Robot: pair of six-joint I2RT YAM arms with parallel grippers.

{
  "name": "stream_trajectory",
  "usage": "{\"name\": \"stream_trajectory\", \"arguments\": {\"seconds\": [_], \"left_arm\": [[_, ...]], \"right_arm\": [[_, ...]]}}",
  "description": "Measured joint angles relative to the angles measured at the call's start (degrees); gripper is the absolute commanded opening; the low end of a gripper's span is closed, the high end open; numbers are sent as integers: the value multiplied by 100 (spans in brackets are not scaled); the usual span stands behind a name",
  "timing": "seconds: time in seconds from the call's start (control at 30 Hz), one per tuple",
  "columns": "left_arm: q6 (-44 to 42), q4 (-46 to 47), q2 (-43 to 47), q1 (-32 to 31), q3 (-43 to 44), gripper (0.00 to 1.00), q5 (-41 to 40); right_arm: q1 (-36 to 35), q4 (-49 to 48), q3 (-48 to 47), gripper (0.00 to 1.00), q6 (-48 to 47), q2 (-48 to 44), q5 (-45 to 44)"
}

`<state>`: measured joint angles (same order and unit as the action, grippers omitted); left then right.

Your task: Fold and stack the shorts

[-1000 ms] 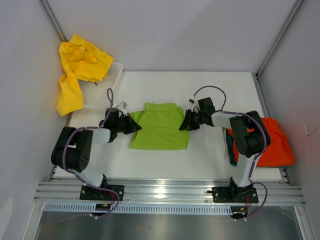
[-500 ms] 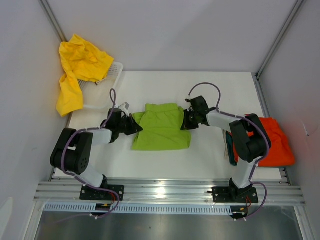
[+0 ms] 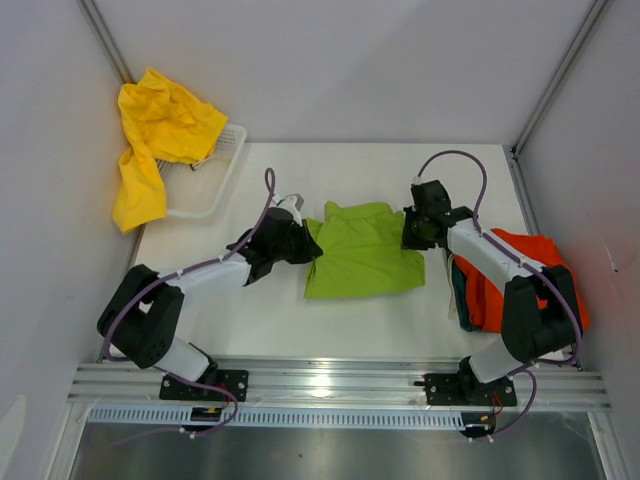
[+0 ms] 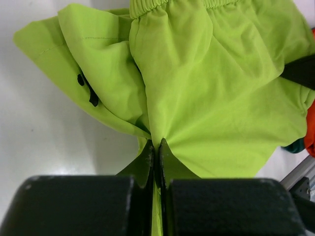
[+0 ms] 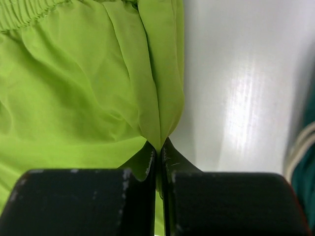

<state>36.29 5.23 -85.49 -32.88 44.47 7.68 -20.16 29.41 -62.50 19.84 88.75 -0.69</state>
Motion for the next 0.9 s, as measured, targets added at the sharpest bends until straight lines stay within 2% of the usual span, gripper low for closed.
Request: {"name": "stream_trajectory", "arguments": {"seconds": [0.27,0.57,0.9], "left_arm": [[105,-680,-155,-544,1034,0,-699],[243,-1001,-348,-713,1193,0,-868],[273,-1473,-540,-1366,2529,0,-1248]], "right_arm": [[79,509,-133,0,-15,-142,-415],[175,874,-297,0,-42,-160,-450],[570,1587,-1259,0,-48,-883,-1019]]}}
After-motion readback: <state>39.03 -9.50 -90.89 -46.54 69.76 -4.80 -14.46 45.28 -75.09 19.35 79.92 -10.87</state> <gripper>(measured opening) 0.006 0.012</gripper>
